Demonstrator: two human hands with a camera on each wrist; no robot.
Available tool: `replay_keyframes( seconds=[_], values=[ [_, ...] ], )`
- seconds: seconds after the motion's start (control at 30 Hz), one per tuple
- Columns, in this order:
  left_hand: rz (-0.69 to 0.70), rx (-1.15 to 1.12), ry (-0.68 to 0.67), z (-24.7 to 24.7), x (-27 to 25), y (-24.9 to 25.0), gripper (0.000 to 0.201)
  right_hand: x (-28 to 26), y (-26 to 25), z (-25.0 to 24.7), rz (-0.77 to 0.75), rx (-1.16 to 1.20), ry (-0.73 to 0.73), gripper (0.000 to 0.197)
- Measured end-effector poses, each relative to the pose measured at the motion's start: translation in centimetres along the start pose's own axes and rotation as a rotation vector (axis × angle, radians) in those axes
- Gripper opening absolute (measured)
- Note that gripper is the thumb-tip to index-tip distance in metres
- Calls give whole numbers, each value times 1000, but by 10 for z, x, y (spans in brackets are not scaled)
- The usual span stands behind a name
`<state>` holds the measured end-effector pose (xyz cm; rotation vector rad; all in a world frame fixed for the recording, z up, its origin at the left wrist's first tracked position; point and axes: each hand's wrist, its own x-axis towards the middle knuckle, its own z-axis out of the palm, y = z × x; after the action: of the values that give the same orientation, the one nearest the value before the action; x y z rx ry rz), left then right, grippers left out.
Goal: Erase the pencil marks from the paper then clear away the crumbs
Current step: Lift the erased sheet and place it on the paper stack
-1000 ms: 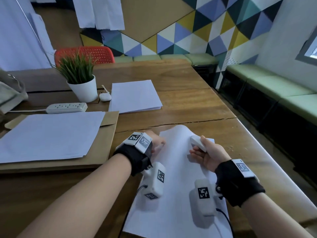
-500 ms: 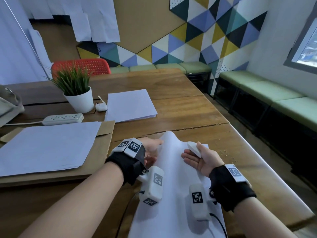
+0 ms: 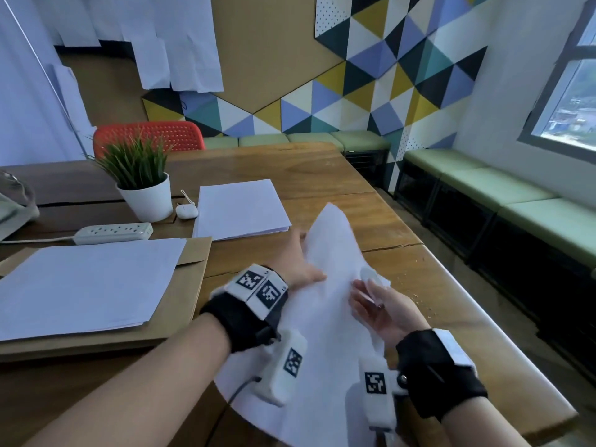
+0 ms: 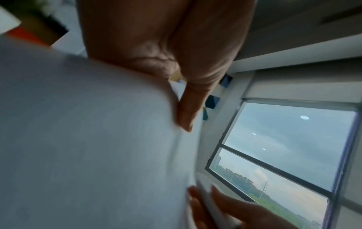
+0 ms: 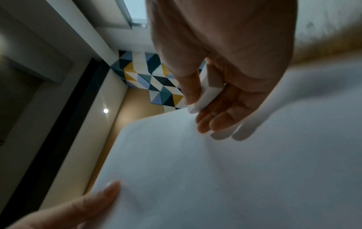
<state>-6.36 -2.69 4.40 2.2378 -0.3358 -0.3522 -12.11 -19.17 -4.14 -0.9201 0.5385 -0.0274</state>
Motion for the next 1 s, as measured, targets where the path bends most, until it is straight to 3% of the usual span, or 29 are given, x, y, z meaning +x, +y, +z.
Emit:
replay_keyframes(
  seconds=[0.13, 0.27, 0.33, 0.43, 0.53, 0.6, 0.77, 0.9, 1.0],
  values=[
    [183, -189, 118, -43, 4, 3, 41, -17, -21, -7, -259, -136, -5, 17],
    [226, -554, 81, -76, 5, 2, 34, -35, -47, 3, -390, -326, -140, 56],
    [277, -644, 42, -87, 5, 2, 37, -39, -54, 13, -430, -434, -190, 50],
    [353, -723, 77, -98, 3, 4, 27, -47, -62, 31, -587, -527, -157, 7],
    [403, -791, 104, -106, -2, -2, 23, -51, -69, 41, -801, -554, -125, 16],
    [390, -706, 116, -107, -3, -13, 26, -52, -69, 44, -863, -609, -115, 17],
    [208, -386, 170, -89, 0, -50, 14, -41, -50, 40, -732, -984, -44, 11],
    [172, -523, 293, -96, 2, -50, 14, -38, -51, 42, -720, -821, 20, 10],
    [192, -499, 454, -125, -1, -47, 17, -37, -54, 43, -606, -676, 54, 13]
  ],
)
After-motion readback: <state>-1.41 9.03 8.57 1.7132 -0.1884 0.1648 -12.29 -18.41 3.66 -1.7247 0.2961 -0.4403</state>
